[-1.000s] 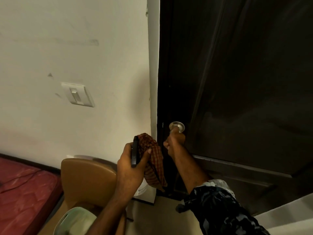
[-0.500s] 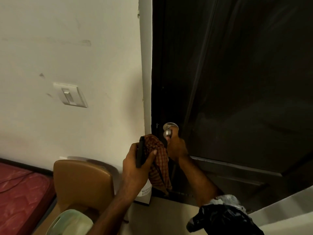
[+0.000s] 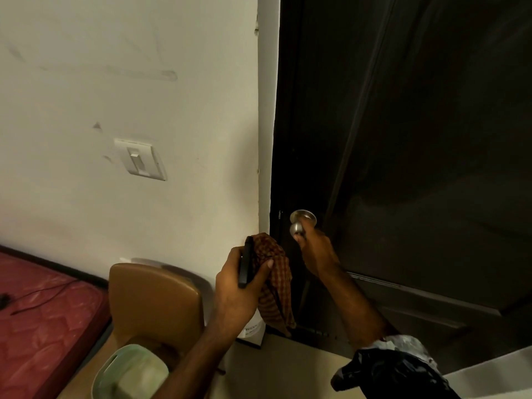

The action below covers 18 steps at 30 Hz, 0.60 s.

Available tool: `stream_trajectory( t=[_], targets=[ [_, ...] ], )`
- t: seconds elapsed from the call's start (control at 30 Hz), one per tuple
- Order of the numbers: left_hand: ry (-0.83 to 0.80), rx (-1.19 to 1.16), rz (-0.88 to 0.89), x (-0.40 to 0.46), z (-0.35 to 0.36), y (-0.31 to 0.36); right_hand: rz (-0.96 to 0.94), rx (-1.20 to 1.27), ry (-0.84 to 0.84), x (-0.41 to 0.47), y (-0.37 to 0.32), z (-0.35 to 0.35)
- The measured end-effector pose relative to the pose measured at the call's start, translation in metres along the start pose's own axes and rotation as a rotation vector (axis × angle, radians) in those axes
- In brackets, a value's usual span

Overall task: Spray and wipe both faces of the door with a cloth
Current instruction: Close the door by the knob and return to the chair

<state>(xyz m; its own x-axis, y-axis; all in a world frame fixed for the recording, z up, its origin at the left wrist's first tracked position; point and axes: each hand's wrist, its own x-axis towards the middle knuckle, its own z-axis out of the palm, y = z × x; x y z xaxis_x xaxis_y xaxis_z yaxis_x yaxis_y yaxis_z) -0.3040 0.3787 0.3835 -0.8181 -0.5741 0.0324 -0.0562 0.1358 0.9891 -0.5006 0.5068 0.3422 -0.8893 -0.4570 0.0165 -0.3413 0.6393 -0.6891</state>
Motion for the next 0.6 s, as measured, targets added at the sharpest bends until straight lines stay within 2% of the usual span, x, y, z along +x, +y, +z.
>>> stream_trajectory(
  t=[0.1,0.33,0.43,0.6],
  targets=[
    [0.008,0.013,0.023,-0.002,0.001,0.005,-0.015,-0.055,0.023,0.001,0.001,0.005],
    [0.095,0.040,0.017,-0.002,0.006,0.003,-0.079,0.013,0.101,-0.003,0.001,0.009],
    [0.115,0.032,0.010,-0.002,0.011,0.006,-0.078,0.025,0.090,-0.001,0.000,0.007],
    [0.121,0.032,0.016,-0.005,0.021,0.011,-0.088,-0.090,0.020,0.003,0.005,0.002]
  ],
)
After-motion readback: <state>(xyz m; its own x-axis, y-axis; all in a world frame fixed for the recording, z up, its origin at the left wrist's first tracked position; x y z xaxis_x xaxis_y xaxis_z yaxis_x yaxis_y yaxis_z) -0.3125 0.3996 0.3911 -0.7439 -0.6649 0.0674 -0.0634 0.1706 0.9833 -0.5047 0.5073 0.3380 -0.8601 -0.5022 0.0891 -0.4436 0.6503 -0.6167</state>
